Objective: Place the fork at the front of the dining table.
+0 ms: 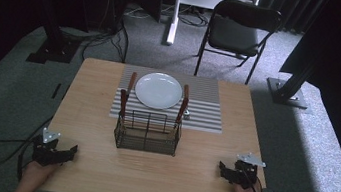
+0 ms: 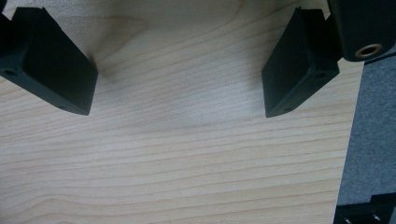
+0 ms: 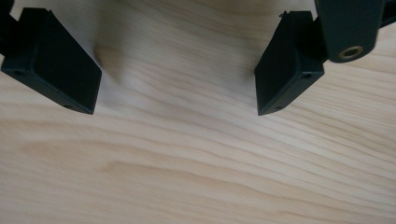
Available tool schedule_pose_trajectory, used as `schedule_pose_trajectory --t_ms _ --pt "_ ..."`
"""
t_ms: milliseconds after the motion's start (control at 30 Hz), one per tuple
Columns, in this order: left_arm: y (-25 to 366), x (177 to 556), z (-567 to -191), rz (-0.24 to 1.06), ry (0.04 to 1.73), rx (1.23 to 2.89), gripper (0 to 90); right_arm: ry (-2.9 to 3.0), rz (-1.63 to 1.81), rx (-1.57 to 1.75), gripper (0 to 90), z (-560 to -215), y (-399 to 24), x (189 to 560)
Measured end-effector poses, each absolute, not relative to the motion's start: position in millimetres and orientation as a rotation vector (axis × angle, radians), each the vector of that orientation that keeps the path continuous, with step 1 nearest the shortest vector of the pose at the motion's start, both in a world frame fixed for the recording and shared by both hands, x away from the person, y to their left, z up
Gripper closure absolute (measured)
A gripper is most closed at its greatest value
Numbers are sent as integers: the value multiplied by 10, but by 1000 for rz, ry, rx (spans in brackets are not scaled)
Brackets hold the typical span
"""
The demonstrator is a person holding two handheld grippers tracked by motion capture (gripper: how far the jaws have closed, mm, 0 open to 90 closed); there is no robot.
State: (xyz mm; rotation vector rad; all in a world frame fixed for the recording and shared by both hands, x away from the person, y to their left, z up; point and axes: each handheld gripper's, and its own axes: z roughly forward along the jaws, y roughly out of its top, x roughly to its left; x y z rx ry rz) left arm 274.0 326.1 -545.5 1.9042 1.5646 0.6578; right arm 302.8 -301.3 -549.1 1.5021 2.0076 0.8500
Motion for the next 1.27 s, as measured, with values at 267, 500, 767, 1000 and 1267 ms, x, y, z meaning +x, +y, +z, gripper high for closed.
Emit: schedule_pose_trajectory --t_ms 267,500,767,1000,1267 --pt "3260 2740 -5455 658 1564 1904 104 1966 856 1571 142 -5497 -3137 3027" --pt "3261 2740 -5455 658 1565 1904 104 2047 895 1484 169 -5497 -3129 3020" --pt "3258 2742 -5455 658 1566 1903 104 2103 922 1423 186 -5497 -3106 3005" --pt "3238 2755 -5455 666 1588 1889 104 2123 934 1401 186 -5498 -3100 2993" --pt "3195 2763 -5455 688 1639 1854 104 2123 933 1402 186 -5496 -3099 2994"
